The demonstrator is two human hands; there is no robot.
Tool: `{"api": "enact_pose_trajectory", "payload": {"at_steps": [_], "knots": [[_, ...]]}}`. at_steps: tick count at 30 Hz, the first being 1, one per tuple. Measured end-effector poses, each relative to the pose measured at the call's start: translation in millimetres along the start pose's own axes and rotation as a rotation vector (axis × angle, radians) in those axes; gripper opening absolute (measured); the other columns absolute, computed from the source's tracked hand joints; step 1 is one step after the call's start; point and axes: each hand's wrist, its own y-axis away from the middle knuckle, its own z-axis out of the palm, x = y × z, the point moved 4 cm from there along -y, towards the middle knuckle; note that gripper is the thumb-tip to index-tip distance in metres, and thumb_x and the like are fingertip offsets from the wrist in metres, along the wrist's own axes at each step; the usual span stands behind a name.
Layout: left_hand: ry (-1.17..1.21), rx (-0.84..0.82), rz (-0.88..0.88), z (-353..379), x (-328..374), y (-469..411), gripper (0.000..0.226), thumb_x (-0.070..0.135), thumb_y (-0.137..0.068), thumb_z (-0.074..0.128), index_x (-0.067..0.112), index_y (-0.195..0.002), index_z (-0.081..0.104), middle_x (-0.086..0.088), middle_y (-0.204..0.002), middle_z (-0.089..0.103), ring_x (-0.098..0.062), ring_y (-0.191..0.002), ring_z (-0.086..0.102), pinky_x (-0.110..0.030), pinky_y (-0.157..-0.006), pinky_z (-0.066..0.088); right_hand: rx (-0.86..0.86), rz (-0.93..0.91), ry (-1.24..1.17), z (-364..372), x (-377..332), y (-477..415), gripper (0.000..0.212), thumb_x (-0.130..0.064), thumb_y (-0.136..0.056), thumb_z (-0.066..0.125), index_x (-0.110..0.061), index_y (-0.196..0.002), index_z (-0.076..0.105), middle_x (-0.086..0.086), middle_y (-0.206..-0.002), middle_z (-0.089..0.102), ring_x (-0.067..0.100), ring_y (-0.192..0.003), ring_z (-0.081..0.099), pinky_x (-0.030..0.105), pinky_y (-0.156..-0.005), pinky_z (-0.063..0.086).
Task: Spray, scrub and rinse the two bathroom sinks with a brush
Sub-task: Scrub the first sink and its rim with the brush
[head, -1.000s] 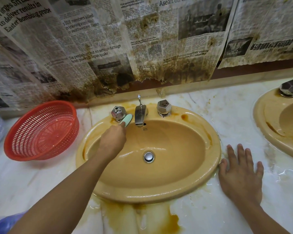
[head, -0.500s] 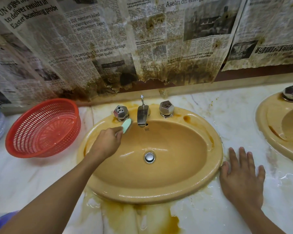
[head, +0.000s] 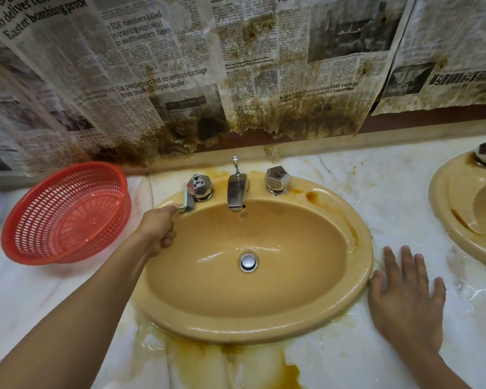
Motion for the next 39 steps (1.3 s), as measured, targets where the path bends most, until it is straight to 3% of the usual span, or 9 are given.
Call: {"api": "enact_pose_trajectory", "payload": {"at_steps": [8, 17, 19, 21, 23, 27, 32, 35, 39], "knots": [[-0.080, 0.051, 0.049, 7.2, 31.8, -17.0, 0.035, 0.031, -0.104, 0.058, 0.007, -0.128, 0.065, 0.001, -0.062, 0.025, -0.012, -0.040, 0.023, -0.014, -0.038, 0.017, -0.013, 0.004, -0.009, -1.2, -2.1, -0.5, 0.070, -0.052, -0.097, 0.005, -0.031, -0.162, 0.022, -0.002, -0.171, 0.015, 0.019, -0.157, 0.009, 0.054, -0.125, 0.008], [-0.248, 0.077, 0.193, -0.2, 12.7, -6.7, 0.028, 0.037, -0.105, 0.055, 0.022, -0.124, 0.070, 0.000, -0.050, 0.033, -0.015, -0.039, 0.030, -0.018, -0.038, 0.025, -0.025, -0.001, 0.020, -0.8, -1.3, -1.2, 0.068, -0.051, -0.099, 0.005, -0.031, -0.162, 0.020, -0.002, -0.171, 0.014, 0.020, -0.157, 0.009, 0.054, -0.124, 0.010], [-0.319, 0.086, 0.262, 1.8, 27.2, -10.8, 0.032, 0.041, -0.104, 0.056, 0.022, -0.124, 0.072, -0.006, -0.050, 0.047, -0.022, -0.038, 0.042, -0.023, -0.038, 0.035, -0.026, -0.003, 0.019, -0.5, -0.8, -1.2, 0.068, -0.051, -0.099, 0.003, -0.031, -0.163, 0.018, -0.002, -0.171, 0.012, 0.019, -0.158, 0.007, 0.054, -0.125, 0.009], [-0.429, 0.065, 0.373, -2.7, 41.2, -17.6, 0.026, 0.041, -0.102, 0.060, 0.028, -0.119, 0.075, -0.017, -0.089, 0.074, -0.033, -0.075, 0.069, -0.039, -0.068, 0.058, -0.028, -0.003, 0.011, -0.5, -1.0, -1.5, 0.069, -0.051, -0.099, 0.003, -0.032, -0.163, 0.017, -0.003, -0.171, 0.011, 0.018, -0.158, 0.005, 0.053, -0.125, 0.008], [-0.547, -0.009, 0.480, -15.1, 52.4, -27.3, 0.013, 0.037, -0.101, 0.064, 0.039, -0.106, 0.075, -0.008, -0.124, 0.072, -0.024, -0.110, 0.065, -0.039, -0.103, 0.051, -0.017, -0.006, 0.010, -0.9, -1.5, -1.4, 0.068, -0.051, -0.099, 0.004, -0.031, -0.162, 0.019, -0.002, -0.171, 0.013, 0.019, -0.158, 0.007, 0.054, -0.125, 0.009], [-0.938, -0.185, 0.596, -25.3, 89.2, -44.2, 0.017, 0.034, -0.099, 0.066, 0.045, -0.112, 0.071, -0.001, -0.130, 0.069, -0.019, -0.114, 0.063, -0.032, -0.096, 0.047, -0.013, -0.003, 0.012, -0.3, -1.2, -1.6, 0.068, -0.050, -0.099, 0.006, -0.031, -0.162, 0.021, -0.002, -0.171, 0.015, 0.019, -0.158, 0.008, 0.053, -0.125, 0.009], [-1.252, -0.276, 0.706, 3.5, 128.9, -61.1, 0.026, 0.041, -0.100, 0.063, 0.043, -0.124, 0.071, 0.007, -0.131, 0.069, -0.018, -0.112, 0.064, -0.040, -0.099, 0.051, -0.001, -0.003, 0.015, 0.7, -0.8, -2.8, 0.067, -0.050, -0.099, 0.009, -0.030, -0.162, 0.025, 0.000, -0.170, 0.019, 0.020, -0.157, 0.013, 0.055, -0.124, 0.013], [-1.244, -0.291, 0.708, -3.4, 127.0, -63.4, 0.026, 0.038, -0.099, 0.065, 0.041, -0.125, 0.071, 0.007, -0.132, 0.069, -0.017, -0.113, 0.063, -0.042, -0.101, 0.051, 0.000, -0.002, -0.004, 2.0, 0.4, -3.2, 0.067, -0.050, -0.099, 0.012, -0.030, -0.162, 0.025, -0.001, -0.170, 0.018, 0.019, -0.157, 0.012, 0.055, -0.124, 0.013], [-1.129, -0.300, 0.671, -16.1, 117.1, -64.9, 0.022, 0.042, -0.097, 0.067, 0.063, -0.105, 0.066, 0.011, -0.130, 0.067, -0.017, -0.118, 0.062, -0.044, -0.106, 0.049, 0.008, 0.010, -0.008, 3.5, 0.3, -3.2, 0.066, -0.050, -0.099, 0.014, -0.031, -0.161, 0.027, -0.003, -0.170, 0.018, 0.018, -0.157, 0.014, 0.054, -0.124, 0.012]]}}
